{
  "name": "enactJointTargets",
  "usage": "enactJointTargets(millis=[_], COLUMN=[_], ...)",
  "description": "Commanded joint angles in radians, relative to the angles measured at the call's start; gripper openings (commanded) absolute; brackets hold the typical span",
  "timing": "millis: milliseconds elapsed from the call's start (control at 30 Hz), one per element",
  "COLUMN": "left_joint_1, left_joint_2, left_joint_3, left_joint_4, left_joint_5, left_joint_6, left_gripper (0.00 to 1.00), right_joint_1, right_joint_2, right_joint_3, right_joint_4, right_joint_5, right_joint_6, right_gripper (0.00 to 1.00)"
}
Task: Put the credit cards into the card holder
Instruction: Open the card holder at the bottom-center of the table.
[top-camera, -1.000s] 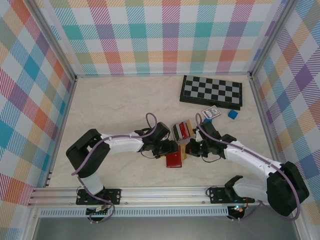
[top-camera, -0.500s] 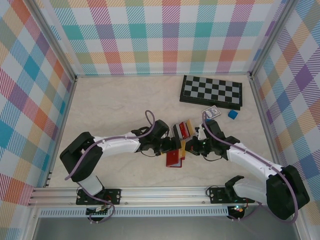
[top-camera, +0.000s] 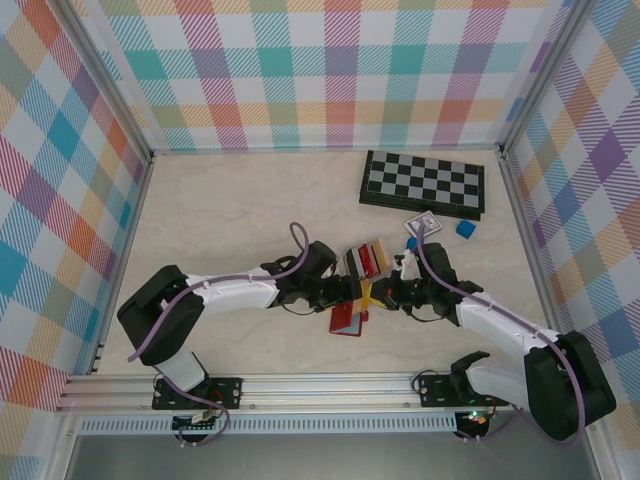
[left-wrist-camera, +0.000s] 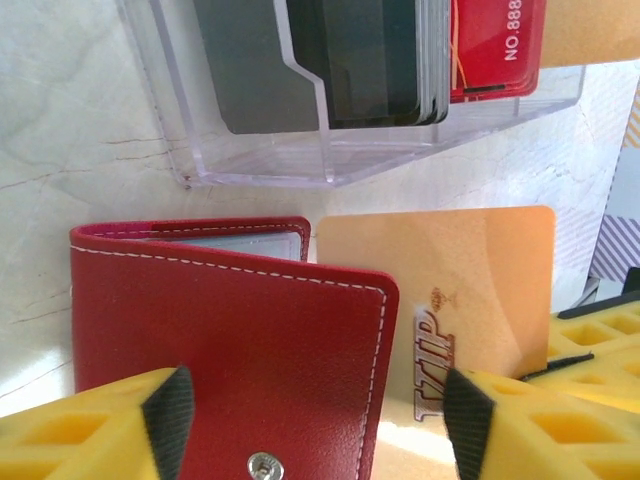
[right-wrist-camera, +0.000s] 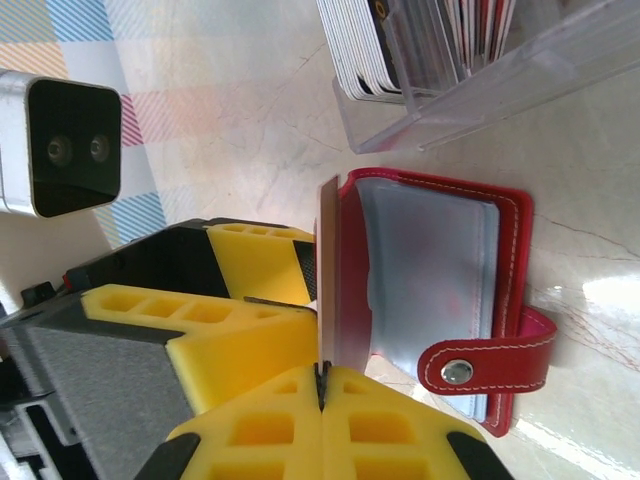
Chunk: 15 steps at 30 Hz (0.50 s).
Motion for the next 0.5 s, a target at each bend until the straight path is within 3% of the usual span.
enactJointTargets(millis=[0,133,200,300,467], left_joint_1=[-0.011,-0.011,-0.011,-0.009,-0.005], left_joint_2=[-0.013,-0.018,-0.029,-0.058,-0.071], left_joint_3=[-0.031,-0.037,-0.041,-0.059,-0.075], left_joint_4=[0.029,0.027,0.023,0.022,0.041], left_joint_5=[0.009,0.003,-0.011,-0.044,-0.040], left_joint_6=[-0.014,-0.020,-0.022,-0.035,-0.047], left_gripper=[0.62,0.58,0.65,0.66,0.60], right_joint_1=[-0.005,-0.006,-0.008,-0.010,-0.013], right_joint_2=[0.012,0.029,0.042,0.047,0.042], right_joint_3=[-0.008,-0.033,-0.038,-0.043,-0.044], right_joint_4=[0.119,0.212,0.237,0.250,0.256], right_joint_5=[-0.084,-0.109,-0.116,-0.113,-0.113], right_joint_6=[0.042,0.101,0.116,0.125,0.134], right_gripper=[0.00,0.00,0.00,0.00,0.00])
